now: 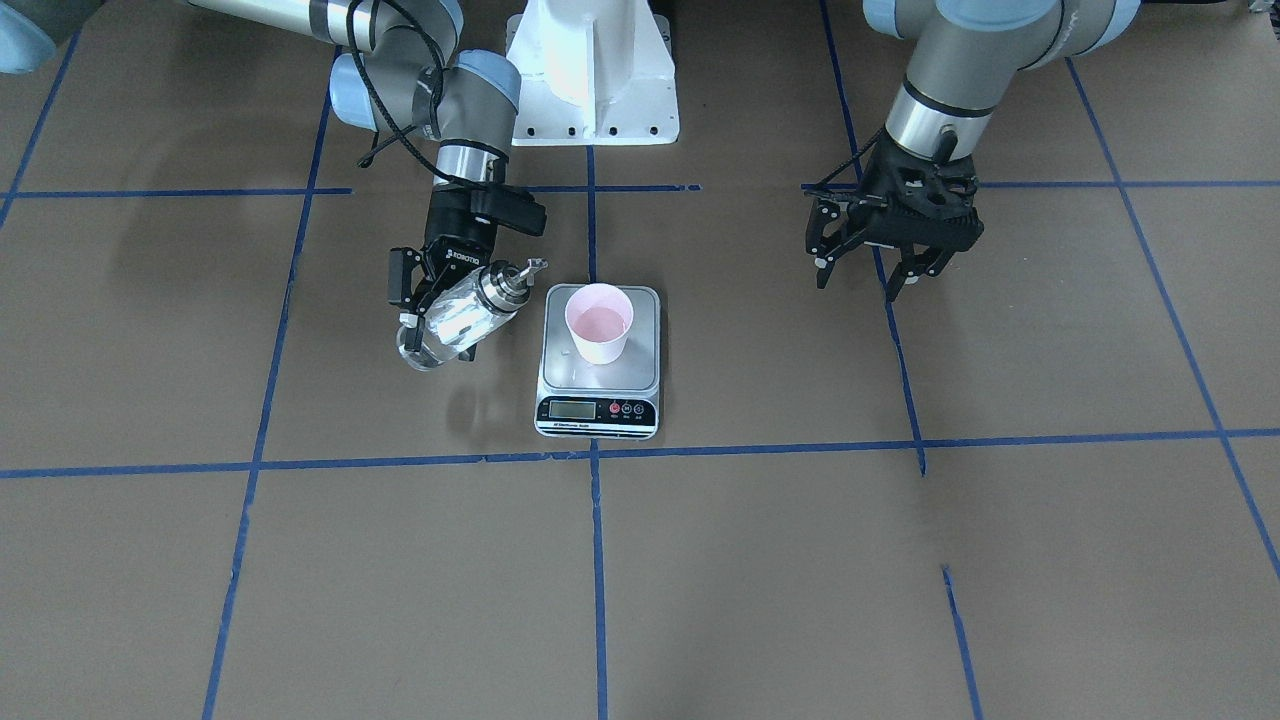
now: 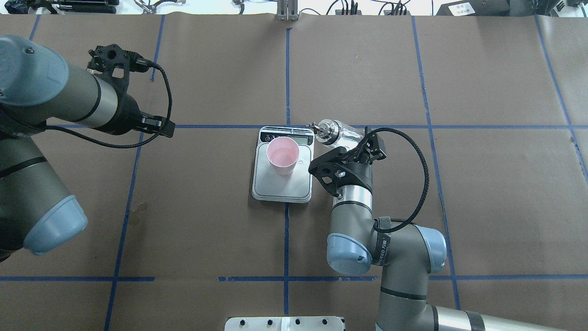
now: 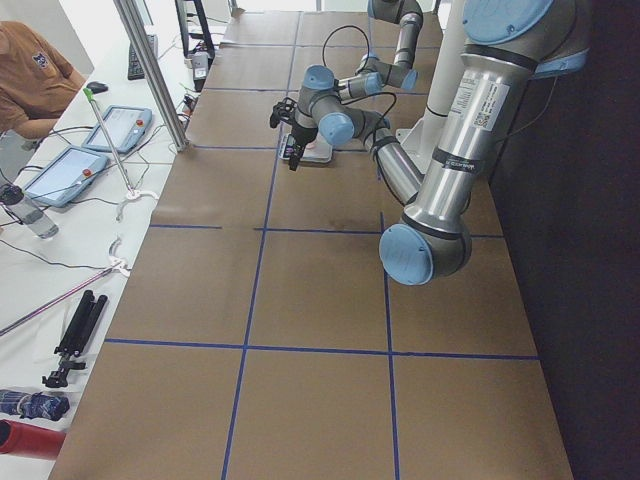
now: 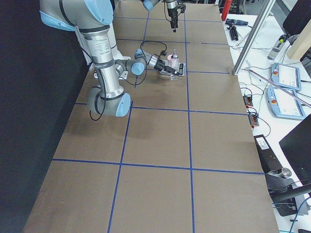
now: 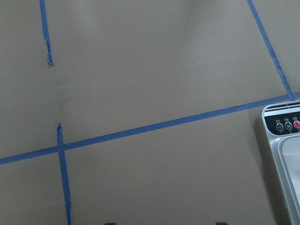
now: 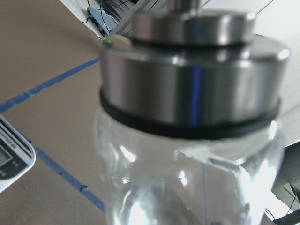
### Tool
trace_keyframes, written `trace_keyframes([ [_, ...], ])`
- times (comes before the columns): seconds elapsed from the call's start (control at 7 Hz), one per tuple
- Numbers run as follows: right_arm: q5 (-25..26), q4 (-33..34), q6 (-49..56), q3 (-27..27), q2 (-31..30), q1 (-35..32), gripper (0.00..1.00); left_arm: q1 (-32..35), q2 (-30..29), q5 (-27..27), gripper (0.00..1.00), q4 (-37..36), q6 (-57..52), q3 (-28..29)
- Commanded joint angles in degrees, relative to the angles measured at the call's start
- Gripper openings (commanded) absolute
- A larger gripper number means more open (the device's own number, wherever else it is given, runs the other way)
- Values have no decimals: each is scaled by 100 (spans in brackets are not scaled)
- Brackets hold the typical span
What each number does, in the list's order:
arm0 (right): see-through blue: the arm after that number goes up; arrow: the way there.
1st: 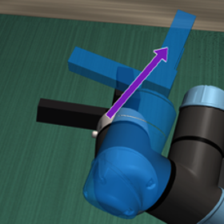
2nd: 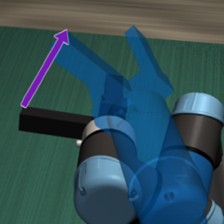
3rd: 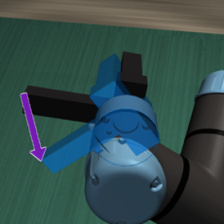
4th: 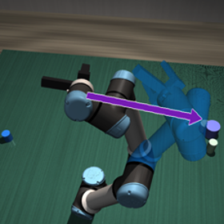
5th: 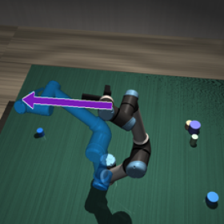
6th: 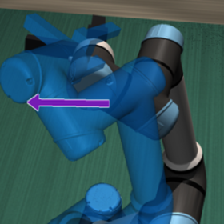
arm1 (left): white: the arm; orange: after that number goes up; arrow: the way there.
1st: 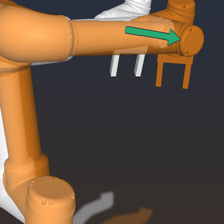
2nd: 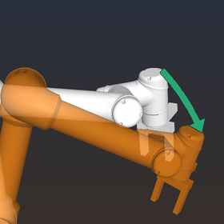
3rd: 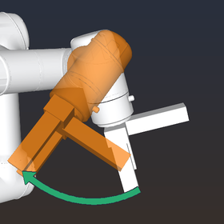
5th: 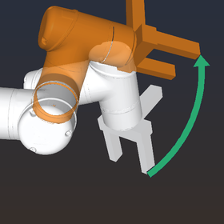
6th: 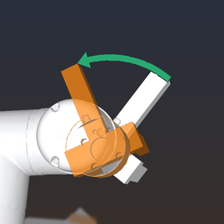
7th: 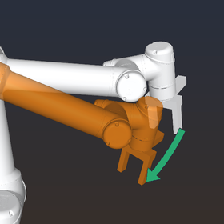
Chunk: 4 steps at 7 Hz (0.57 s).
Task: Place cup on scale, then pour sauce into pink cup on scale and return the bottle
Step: 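Position the bottle spout above the pink cup with the right gripper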
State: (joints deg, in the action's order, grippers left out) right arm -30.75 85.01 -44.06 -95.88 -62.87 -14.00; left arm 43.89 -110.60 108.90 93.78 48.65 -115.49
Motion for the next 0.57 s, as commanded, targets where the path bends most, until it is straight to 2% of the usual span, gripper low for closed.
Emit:
trace_keyframes([
  [0.0,-1,341,388,-1,81,2,0,6,3,9,79,0,-22,1],
  [0.43,262,982,661,8,327,20,0,6,3,9,80,0,-22,-8],
])
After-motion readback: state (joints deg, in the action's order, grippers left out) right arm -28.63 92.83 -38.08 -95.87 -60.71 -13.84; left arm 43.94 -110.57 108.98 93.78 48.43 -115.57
